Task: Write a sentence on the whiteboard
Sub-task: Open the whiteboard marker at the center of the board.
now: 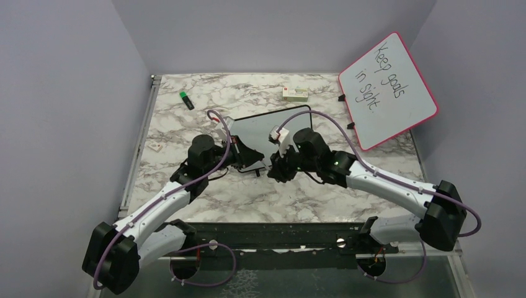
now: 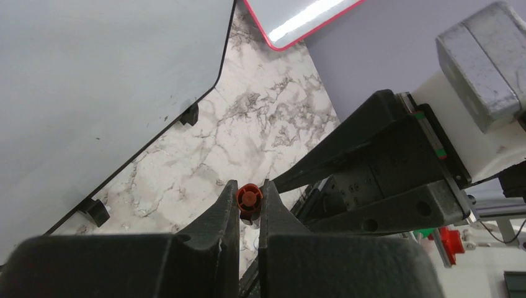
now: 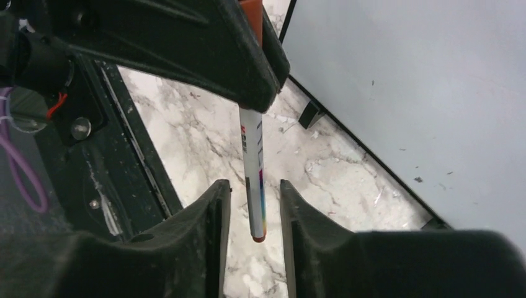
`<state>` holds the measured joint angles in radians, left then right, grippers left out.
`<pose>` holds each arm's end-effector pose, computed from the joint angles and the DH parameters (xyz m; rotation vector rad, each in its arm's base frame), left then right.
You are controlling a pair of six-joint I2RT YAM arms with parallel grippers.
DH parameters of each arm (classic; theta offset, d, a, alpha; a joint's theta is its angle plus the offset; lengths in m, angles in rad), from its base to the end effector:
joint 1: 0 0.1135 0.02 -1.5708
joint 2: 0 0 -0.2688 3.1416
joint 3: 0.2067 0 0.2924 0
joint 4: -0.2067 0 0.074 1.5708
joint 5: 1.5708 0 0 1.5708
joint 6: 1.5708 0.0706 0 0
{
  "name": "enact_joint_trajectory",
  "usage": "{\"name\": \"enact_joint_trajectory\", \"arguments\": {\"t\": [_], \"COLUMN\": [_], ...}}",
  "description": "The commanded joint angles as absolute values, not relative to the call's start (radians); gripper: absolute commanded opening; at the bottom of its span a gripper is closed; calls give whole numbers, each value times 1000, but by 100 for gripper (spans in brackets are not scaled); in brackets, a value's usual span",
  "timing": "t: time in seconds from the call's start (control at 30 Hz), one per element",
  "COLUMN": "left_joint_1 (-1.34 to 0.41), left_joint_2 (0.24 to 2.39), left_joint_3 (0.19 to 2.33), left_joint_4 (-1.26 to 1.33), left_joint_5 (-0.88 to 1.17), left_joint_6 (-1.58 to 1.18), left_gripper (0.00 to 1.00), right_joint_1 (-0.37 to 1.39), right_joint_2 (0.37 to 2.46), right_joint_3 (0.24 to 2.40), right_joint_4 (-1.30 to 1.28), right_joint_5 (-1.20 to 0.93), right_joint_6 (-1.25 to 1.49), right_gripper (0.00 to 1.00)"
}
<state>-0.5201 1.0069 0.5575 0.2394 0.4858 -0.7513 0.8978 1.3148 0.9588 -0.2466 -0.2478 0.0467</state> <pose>0.2384 -0.1745 0.2420 0.1616 1.9580 -1.3098 0.2099 0.2911 0.2493 -1.0690 1.9996 0.7921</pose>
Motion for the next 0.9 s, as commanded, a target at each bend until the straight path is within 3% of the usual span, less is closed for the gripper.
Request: {"name": "enact_joint_trajectory", "arguments": {"t": [0.0, 0.17, 0.53, 0.63, 0.87], "left_joint_1": [-525, -525, -525, -525, -525], "left_joint_2": [943, 898, 800, 789, 788], "left_joint_3": [511, 461, 363, 341, 307], "left_joint_4": [320, 361, 495, 550, 670], "left_joint_5": [390, 325, 184, 170, 178], "left_joint_6": [-825, -897, -1051, -1093, -1190], "left_gripper": [0, 0, 0, 0, 0], "right_joint_1": [905, 905, 905, 905, 893], "right_joint_2": [1212, 1106, 985, 972, 996], "right_joint_3": [897, 809, 661, 632, 499], "right_joint_4": [-67, 80, 303, 319, 605], "right_joint_5": [-213, -112, -13, -14, -41], "right_joint_6": [102, 185, 292, 358, 522], "right_gripper": [45, 57, 68, 78, 78]}}
